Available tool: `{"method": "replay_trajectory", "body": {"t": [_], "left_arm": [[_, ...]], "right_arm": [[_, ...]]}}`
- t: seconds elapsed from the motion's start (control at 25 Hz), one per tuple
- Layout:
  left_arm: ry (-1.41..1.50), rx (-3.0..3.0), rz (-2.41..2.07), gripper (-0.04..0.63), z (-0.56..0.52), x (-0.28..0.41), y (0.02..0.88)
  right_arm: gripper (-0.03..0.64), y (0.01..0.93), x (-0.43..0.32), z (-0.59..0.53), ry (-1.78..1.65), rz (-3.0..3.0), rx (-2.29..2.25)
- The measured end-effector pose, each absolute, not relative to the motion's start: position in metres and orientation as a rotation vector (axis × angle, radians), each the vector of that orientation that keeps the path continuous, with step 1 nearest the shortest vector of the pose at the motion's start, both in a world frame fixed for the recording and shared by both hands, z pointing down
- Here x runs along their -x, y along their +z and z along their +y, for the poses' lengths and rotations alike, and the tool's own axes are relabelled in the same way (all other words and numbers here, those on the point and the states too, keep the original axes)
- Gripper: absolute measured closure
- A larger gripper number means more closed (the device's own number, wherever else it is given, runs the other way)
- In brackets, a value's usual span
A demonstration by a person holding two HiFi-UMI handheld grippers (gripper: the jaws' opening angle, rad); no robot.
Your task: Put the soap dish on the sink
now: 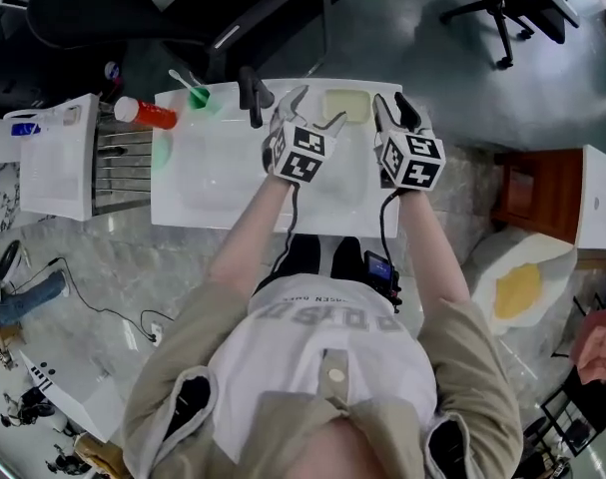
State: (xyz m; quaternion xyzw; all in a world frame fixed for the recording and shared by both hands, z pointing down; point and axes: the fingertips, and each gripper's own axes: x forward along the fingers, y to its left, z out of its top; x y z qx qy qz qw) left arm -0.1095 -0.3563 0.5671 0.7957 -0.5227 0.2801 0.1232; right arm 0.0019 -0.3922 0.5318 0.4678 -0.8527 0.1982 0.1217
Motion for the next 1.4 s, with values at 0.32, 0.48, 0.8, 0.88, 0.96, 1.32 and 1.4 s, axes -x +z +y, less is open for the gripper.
{"method": "replay_trajectory", "body": {"t": [0.32,0.48,0.8,0.88,0.96,1.32,1.4], "left_arm": [[0.535,-2.495,-1.741,0.361,-0.32,0.096,0.467],[0.425,-2.537,-1.836,0.444,-0.301,0.096,0.432],[0.285,-2.531,-1.918,0.545,-0.274,0.1,0.402],[0.26,-2.525,-1.94,0.58,-0.268,0.103,0.398],[0.235,-2.524,-1.956,0.588,-0.264,0.106,0.394],[0.164,-2.531,-2.003,0.588,-0.256,0.109,0.378],[0.156,-2.529,-2.011,0.588,-0.256,0.11,0.377]], "right_arm": [[0.493,0.451,-0.007,-0.339,0.327,-2.597,-1.475],[0.522,0.421,-0.008,-0.314,0.19,-2.612,-1.495],[0.594,0.393,-0.007,-0.28,0.067,-2.621,-1.531],[0.609,0.391,-0.007,-0.276,0.062,-2.629,-1.532],[0.609,0.387,-0.006,-0.274,0.058,-2.643,-1.527],[0.611,0.371,-0.002,-0.266,0.0,-2.68,-1.548],[0.611,0.368,-0.002,-0.266,-0.015,-2.691,-1.556]]}}
